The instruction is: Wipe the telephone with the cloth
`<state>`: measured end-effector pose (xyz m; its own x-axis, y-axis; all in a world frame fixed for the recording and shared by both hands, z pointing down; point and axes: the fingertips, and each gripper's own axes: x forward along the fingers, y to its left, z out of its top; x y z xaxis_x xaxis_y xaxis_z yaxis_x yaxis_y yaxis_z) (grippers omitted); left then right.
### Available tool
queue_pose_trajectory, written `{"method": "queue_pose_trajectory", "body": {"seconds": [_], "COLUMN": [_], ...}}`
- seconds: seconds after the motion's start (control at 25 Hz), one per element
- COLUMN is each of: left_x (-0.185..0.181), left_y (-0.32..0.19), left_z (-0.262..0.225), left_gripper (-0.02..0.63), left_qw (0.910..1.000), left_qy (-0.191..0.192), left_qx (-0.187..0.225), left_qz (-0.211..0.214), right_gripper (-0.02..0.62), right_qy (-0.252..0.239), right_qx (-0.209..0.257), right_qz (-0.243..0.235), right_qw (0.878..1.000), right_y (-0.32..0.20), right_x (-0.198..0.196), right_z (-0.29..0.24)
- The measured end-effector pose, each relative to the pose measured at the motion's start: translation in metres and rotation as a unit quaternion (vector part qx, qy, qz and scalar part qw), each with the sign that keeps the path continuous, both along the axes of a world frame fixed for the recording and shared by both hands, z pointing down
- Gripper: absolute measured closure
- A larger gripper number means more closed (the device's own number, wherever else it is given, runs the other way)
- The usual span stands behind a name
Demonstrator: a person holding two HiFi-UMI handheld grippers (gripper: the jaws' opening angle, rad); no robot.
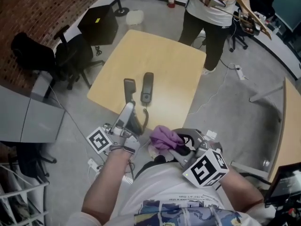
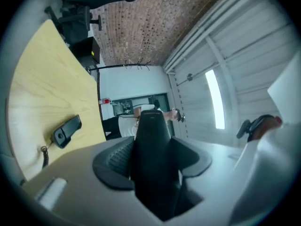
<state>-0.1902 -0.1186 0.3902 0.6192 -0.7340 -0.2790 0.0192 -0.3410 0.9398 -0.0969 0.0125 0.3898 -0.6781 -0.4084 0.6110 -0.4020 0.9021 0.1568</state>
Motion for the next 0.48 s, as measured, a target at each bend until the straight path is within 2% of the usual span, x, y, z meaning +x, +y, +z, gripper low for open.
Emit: {"method": "queue_pose_trajectory", "body": {"seconds": [0.12, 0.24, 0.36, 0.48], "left_x": [0.007, 0.01, 0.011, 0.019], "left_y": [-0.016, -0.028, -0.044, -0.058], "left_z": [0.019, 0.049, 0.071, 0.088], "left_gripper": [0.348, 0.348, 0.348, 0.348], "left_qw": [0.996, 0.9862, 0.9658, 0.9429], "left_qy": [-0.088, -0.155, -0.253, -0.326], "left_qx": [-0.012, -0.051, -0.045, -0.053], "left_qz": [-0.011, -0.025, -0.037, -0.04], "right_gripper": [0.463, 0.463, 0.463, 0.463], "right_qy": [-0.008, -0.015, -0.02, -0.025], "right_qx": [0.0, 0.001, -0.005, -0.01], "right_qz": [0.024, 0.047, 0.057, 0.064], "right_qw": [1.0, 0.999, 0.998, 0.998], "right_y": [-0.012, -0.022, -0.033, -0.047], "right_x": [0.02, 0.037, 0.057, 0.079], "right_z": [0.002, 0.013, 0.014, 0.012]}}
